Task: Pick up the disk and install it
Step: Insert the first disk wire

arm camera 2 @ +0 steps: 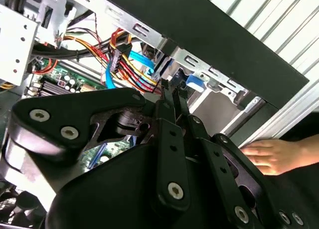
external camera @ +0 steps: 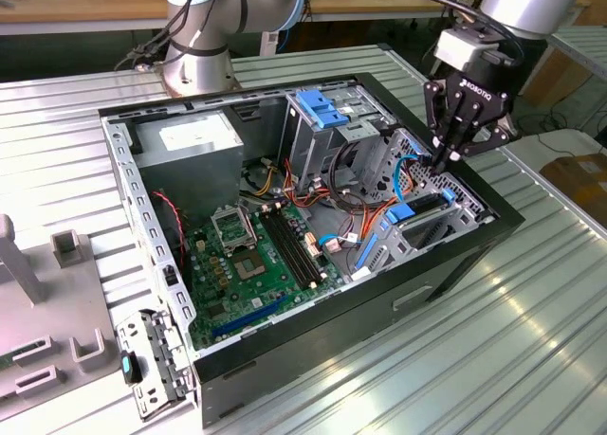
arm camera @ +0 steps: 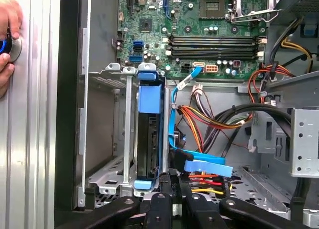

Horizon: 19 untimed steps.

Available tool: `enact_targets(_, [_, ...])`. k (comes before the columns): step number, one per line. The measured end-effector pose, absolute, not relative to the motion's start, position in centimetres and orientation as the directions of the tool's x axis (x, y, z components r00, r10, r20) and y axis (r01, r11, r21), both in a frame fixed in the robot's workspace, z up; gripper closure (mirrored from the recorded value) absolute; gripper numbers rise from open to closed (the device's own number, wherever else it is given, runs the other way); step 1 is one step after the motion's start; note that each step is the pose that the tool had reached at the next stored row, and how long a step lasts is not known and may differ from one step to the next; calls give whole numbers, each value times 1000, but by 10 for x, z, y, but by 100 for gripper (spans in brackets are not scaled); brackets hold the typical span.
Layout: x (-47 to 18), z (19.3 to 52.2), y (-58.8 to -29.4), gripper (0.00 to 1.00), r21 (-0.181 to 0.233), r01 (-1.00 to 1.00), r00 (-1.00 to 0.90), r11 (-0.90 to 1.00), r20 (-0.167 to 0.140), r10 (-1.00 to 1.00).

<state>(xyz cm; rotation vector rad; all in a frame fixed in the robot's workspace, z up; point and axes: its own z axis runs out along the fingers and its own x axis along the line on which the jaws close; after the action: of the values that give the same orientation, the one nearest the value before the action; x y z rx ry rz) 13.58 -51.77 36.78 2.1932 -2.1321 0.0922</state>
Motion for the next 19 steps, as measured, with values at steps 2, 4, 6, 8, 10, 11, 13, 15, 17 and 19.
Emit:
enact_targets(2, [134, 366, -518, 83, 16, -1000, 23, -22, 99, -995])
enact_targets(4, [133, 365, -518, 83, 16, -1000, 17, -15, 96, -995])
enact_targets(6, [132, 364, -521, 83, 16, -1000, 17, -16, 65, -998])
enact_targets(8, [132, 363, -527, 83, 16, -1000, 16, -16, 49, -999])
enact_targets(10, [132, 362, -534, 83, 16, -1000, 17, -16, 42, -999])
enact_targets(11, [131, 362, -539, 83, 15, -1000, 16, -16, 37, -999])
enact_targets(13, [130, 362, -543, 83, 15, -1000, 16, -16, 19, -1000])
enact_targets(15, [125, 361, -546, 83, 15, -1000, 16, -16, 5, -1000])
enact_targets(17, [124, 359, -552, 83, 15, -1000, 16, -16, 3, -1000])
enact_targets(19, [124, 355, -553, 83, 15, -1000, 15, -15, 3, -1000])
